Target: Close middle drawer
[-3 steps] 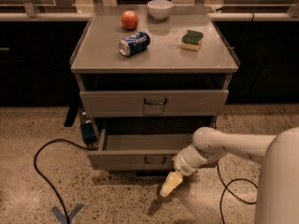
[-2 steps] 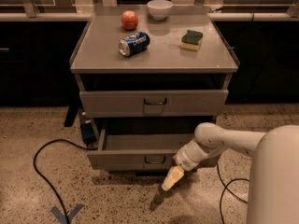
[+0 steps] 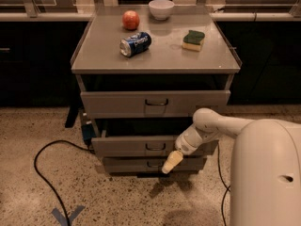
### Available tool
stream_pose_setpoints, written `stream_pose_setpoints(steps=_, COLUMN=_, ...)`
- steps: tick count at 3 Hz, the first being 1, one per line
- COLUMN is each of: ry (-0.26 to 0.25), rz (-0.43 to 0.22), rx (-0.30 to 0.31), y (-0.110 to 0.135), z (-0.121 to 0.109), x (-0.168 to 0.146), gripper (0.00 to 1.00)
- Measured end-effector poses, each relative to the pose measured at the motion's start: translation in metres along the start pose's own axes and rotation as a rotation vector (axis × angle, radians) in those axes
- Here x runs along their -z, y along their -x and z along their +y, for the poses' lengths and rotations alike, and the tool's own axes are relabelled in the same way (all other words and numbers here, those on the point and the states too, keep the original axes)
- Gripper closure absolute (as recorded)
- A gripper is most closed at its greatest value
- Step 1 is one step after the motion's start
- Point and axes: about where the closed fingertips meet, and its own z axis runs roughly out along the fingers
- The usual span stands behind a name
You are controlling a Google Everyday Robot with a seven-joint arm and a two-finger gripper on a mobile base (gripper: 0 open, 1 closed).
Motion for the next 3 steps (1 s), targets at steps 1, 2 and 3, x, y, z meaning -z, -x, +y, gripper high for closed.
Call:
stream_pose_setpoints(steps=1, ry=0.003, rz=-0.006, rx=-0.02, y=0.008, z=-0.022, x=0.006, gripper=0.0)
stream_pose_setpoints(steps=2, ry=-0.023, rz=-0.016, rx=-0.035, y=0.03, z=-0.053, x=0.019, gripper=0.0)
stream_pose_setpoints(steps=3, ry=-0.028, rz=-0.018, rx=-0.036, y=0.033, z=-0.056, x=0.021, gripper=0.0)
